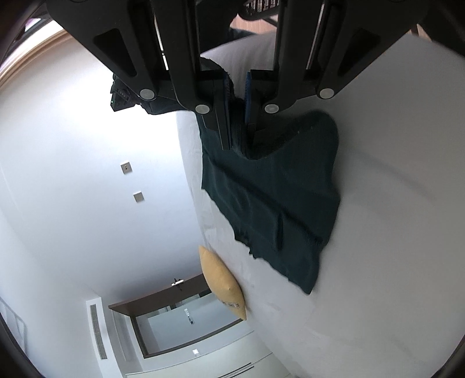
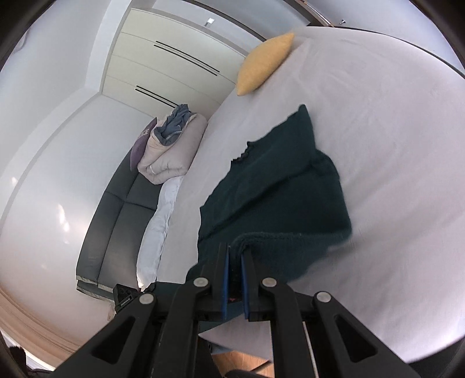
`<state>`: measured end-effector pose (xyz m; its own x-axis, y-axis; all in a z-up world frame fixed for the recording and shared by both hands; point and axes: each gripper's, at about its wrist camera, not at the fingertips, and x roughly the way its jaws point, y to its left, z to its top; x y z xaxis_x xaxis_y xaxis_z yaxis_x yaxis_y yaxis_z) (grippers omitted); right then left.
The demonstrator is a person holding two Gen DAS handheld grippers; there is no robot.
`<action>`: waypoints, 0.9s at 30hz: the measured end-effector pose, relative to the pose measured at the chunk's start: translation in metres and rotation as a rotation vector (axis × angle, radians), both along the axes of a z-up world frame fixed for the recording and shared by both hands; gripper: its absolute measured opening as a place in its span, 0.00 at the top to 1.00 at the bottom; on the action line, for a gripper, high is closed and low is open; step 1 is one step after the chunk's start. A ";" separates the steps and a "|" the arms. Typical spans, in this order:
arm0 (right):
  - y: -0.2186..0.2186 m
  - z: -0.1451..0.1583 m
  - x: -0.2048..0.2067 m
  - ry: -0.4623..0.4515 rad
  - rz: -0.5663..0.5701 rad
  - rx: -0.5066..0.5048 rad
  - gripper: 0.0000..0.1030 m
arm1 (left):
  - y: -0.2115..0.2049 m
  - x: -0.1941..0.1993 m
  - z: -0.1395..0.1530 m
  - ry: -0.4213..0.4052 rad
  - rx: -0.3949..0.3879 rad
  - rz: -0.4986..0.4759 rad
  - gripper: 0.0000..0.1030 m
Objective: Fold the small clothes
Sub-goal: 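Lift the hem with both grippers and fold it toward the collar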
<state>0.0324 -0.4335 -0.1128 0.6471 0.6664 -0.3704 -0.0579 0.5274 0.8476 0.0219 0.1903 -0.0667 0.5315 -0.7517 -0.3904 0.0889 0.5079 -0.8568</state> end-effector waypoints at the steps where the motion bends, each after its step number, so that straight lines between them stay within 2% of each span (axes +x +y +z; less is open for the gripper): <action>1: 0.001 0.002 0.010 0.000 -0.002 -0.004 0.92 | -0.001 0.010 0.003 -0.003 0.007 0.001 0.94; 13: 0.000 0.003 0.109 0.020 -0.040 -0.001 0.92 | -0.009 0.118 0.023 -0.011 0.022 0.035 0.94; 22: -0.006 -0.014 0.186 0.052 -0.090 -0.005 0.92 | -0.016 0.214 0.014 0.027 0.046 0.067 0.94; 27: -0.005 -0.020 0.220 0.060 -0.108 -0.072 0.92 | -0.022 0.257 0.002 0.045 0.068 0.079 0.94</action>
<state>0.2526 -0.4386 -0.1325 0.6892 0.5639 -0.4550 0.0522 0.5877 0.8074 0.2790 0.1682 -0.0644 0.5693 -0.6789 -0.4637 0.0084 0.5688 -0.8224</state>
